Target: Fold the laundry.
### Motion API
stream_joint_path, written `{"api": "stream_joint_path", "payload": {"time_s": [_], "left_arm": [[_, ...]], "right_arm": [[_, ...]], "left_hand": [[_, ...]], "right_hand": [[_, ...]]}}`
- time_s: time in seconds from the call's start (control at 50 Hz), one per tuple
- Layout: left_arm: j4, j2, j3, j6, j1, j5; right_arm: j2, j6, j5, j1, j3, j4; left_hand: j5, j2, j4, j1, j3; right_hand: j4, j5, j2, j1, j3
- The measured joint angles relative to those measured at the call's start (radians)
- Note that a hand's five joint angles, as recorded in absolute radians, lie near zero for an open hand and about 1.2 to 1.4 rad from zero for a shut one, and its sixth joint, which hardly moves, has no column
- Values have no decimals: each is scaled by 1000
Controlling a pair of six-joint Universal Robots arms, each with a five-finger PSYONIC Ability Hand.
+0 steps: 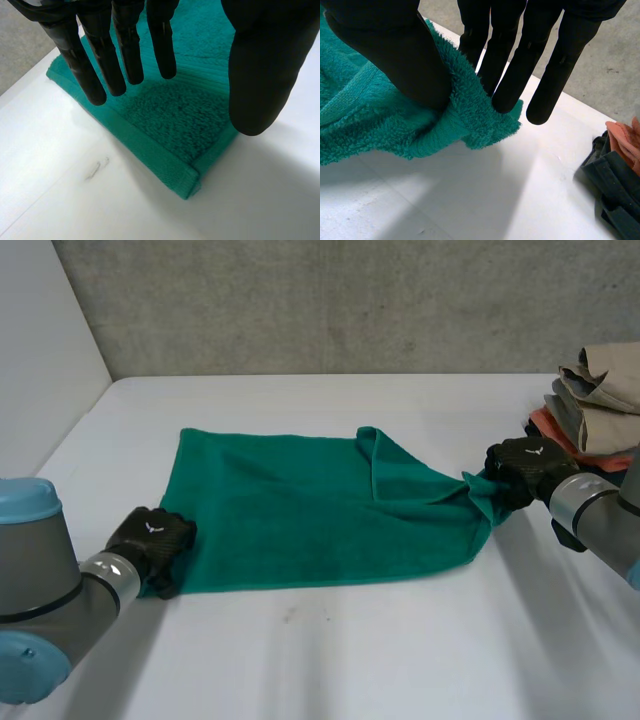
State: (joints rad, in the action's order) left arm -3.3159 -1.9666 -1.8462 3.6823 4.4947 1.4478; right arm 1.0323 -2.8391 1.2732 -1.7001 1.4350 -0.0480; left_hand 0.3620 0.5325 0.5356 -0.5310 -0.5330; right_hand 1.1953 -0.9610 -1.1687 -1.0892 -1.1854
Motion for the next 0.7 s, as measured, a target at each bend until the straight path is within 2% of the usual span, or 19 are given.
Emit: {"api": "stream_joint_path", "payload": {"time_s": [0.4,0.7], "left_arm": [[-31,-81,55,13,-2,-1],[-135,-103,70,47,-4,-1]], "right_arm": [[1,13,-5,-1,46,-47],[1,15,-6,-5,61,-59]], "left_hand": [[79,99,97,-103,-98],[132,209,204,-212,-208]], "right_hand": [[0,0,0,0,0],[0,0,0,0,0]]}}
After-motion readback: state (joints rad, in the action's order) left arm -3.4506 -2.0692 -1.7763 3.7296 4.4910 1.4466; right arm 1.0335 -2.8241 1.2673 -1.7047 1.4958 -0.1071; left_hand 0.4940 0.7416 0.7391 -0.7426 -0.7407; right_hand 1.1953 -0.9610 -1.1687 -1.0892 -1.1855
